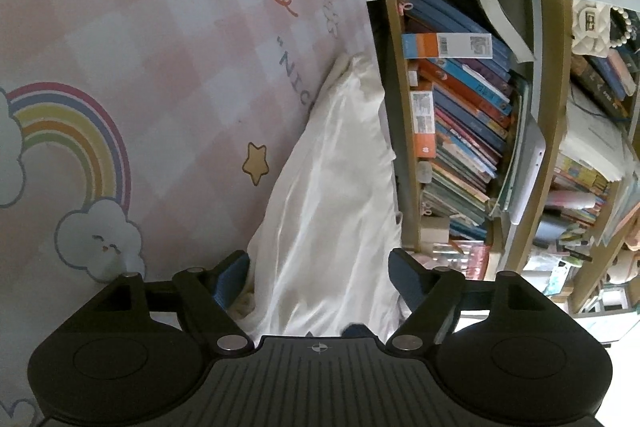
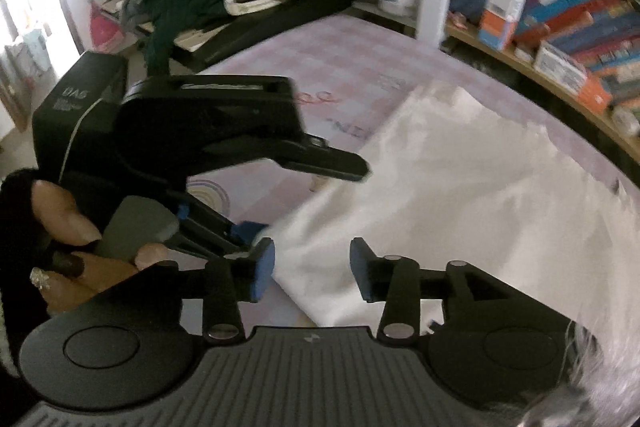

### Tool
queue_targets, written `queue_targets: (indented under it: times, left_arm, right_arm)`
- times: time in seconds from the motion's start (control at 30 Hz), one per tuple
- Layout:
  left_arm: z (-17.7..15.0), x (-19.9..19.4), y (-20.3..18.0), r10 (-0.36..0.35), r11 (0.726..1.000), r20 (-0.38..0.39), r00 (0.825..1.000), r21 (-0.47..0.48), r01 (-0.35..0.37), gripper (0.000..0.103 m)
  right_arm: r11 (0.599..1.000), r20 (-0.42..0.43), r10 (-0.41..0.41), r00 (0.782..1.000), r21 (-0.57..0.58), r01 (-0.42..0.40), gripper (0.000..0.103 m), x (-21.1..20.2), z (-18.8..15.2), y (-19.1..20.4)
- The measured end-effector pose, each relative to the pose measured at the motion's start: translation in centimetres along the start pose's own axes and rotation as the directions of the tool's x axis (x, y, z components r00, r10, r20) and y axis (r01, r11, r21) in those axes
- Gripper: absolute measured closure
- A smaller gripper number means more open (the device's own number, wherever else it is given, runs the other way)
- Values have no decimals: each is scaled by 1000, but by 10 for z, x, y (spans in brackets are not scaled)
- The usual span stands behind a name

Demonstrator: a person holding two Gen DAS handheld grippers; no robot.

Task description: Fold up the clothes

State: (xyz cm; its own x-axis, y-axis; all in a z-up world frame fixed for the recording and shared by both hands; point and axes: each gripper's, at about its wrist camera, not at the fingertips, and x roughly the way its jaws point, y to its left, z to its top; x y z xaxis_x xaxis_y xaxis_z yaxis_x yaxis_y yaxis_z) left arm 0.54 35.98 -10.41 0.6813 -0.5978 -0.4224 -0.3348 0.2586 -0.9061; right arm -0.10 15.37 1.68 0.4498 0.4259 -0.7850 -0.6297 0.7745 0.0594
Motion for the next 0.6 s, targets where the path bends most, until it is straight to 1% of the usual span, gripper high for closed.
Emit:
queue_targets:
  times: [0.03,0.07,0.13,0.2,0.23,0.3,0.43,0.53,0.57,0.6]
  left_arm:
    - [0,0,0,2,1000,0,1000,1,-2,27]
    - [0,1,0,4,1000,1,1000,2,-4,27]
    - [0,1,-1,15,1000,2,1000,7,-15,30]
    - [-2,3,-2,39,999,-4,999,19,-39,38]
    - [-3,3,-1,48,999,-6,999,17,-48,41]
    - [-4,4,1,58,998,-6,998,5,-58,46]
    - [-6,3,3,63,998,-19,998,-6,-63,48]
    - [-8,5,2,68,998,-31,997,-5,-69,48]
    - [-10,6,2,71,997,-34,997,-2,-71,51]
    - [-11,8,2,79,997,-42,996,2,-79,57]
  right_arm:
    - [1000,-3,-6,1000,24,6,53,-3,0,-7]
    - [999,-5,-12,1000,49,13,52,-6,-1,-15]
    - [994,-2,-43,999,97,43,44,-11,1,-32]
    - [986,-2,-90,996,141,89,42,-13,6,-51]
    - [980,-4,-115,993,161,114,40,-13,11,-60]
    - [968,-39,-142,989,202,147,34,-8,22,-76]
    - [943,-93,-117,989,302,140,29,11,46,-103]
    - [934,-131,-109,985,327,147,26,31,66,-112]
    - [933,-145,-110,983,325,153,26,37,72,-114]
    - [935,-159,-107,981,321,154,26,44,79,-114]
